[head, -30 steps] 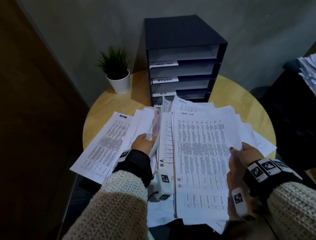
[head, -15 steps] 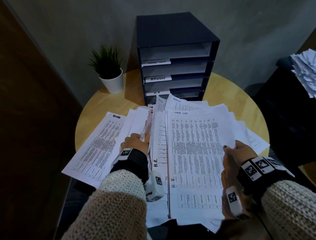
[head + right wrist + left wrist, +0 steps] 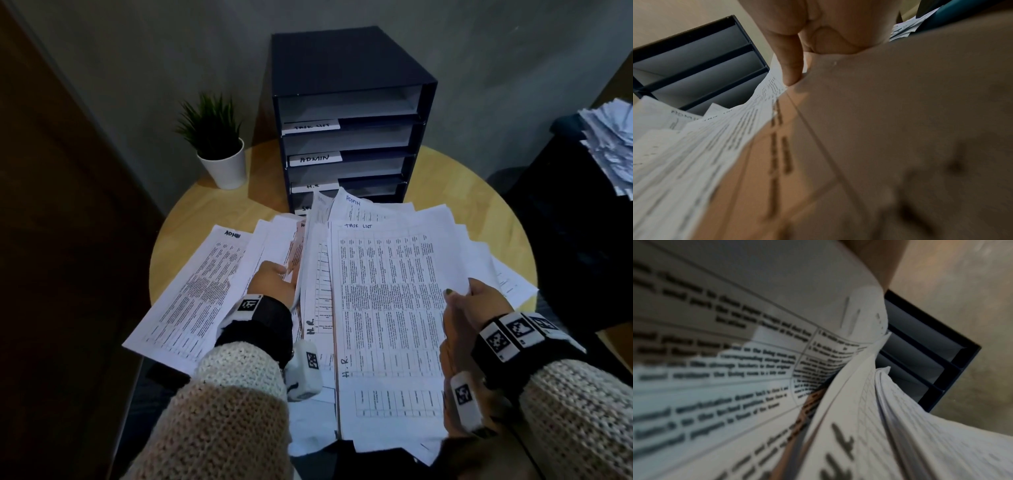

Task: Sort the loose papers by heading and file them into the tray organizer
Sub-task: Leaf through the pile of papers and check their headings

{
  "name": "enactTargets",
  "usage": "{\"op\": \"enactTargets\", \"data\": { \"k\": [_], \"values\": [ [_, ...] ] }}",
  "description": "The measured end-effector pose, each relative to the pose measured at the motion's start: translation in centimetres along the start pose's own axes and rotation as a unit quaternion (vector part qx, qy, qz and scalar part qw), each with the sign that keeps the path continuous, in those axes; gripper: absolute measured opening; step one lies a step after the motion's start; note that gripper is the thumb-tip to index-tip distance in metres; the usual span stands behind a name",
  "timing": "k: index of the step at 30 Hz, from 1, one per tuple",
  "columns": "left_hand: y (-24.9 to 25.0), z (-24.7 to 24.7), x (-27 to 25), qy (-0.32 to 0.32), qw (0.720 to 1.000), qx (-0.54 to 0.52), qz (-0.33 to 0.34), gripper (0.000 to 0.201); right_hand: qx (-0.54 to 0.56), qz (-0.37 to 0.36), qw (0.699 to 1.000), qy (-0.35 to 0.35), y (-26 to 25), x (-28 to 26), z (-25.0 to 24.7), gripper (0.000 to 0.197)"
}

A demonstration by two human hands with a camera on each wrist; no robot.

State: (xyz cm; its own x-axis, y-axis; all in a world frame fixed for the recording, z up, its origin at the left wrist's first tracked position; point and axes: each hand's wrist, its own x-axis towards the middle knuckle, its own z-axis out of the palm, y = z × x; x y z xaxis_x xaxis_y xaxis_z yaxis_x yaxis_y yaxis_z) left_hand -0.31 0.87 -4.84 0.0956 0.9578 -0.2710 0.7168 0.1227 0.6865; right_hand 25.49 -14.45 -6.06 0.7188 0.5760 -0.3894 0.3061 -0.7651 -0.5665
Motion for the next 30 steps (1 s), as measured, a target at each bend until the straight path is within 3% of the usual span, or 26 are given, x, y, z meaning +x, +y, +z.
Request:
{"op": "enactTargets", "data": {
  "k": [2, 4, 11, 15, 18, 20, 22, 24, 28, 30],
  "values": [
    [0.4, -0.6, -0.4, -0.009, 0.999, -0.004, 0.031, 0.008, 0.006, 0.004, 1.0, 0.001, 0.0, 0.0, 0.0, 0.031],
    [0.9, -1.2, -1.0, 0.005, 0.999, -0.005, 0.053, 0.017, 0.001, 0.009, 1.0, 0.0, -0.1, -0.2, 0.0, 0.032],
    [2.3, -4.6, -2.4, 0.159, 0.981, -0.022, 0.109, 0.027, -0.008, 0.02, 1.0, -0.002, -0.2, -0.5, 0.1, 0.035],
    [3.5, -6.2, -3.8, 0.252, 0.941, -0.109, 0.2, 0.021, 0.004, 0.017, 1.0, -0.004, -0.3, -0.6, 0.0, 0.031],
    [4.3, -6.2, -4.7, 0.23, 0.905, -0.198, 0.299, 0.027, 0.023, 0.018, 0.999, -0.024, -0.2, -0.7, -0.2, 0.02],
    [3.8, -5.3, -4.5, 0.18, 0.912, -0.187, 0.318, 0.033, 0.053, 0.02, 0.998, -0.034, 0.0, -0.5, -0.1, 0.021],
    [2.5, -3.7, -3.7, 0.147, 0.932, -0.13, 0.305, 0.036, 0.082, 0.022, 0.996, -0.027, 0.3, -0.3, -0.1, 0.023],
    [0.3, -1.7, -1.9, 0.114, 0.954, -0.102, 0.259, 0.043, 0.069, 0.021, 0.997, -0.035, 0.2, -0.5, -0.3, 0.012],
    [-1.7, 0.0, 0.8, 0.022, 0.959, -0.279, 0.03, 0.051, 0.05, 0.012, 0.998, -0.038, 0.1, -0.7, -0.7, 0.007],
    [-1.9, 0.0, 0.8, 0.045, 0.934, -0.351, -0.04, 0.051, 0.056, 0.014, 0.998, -0.039, 0.1, -0.6, -0.7, 0.007]
  ]
}}
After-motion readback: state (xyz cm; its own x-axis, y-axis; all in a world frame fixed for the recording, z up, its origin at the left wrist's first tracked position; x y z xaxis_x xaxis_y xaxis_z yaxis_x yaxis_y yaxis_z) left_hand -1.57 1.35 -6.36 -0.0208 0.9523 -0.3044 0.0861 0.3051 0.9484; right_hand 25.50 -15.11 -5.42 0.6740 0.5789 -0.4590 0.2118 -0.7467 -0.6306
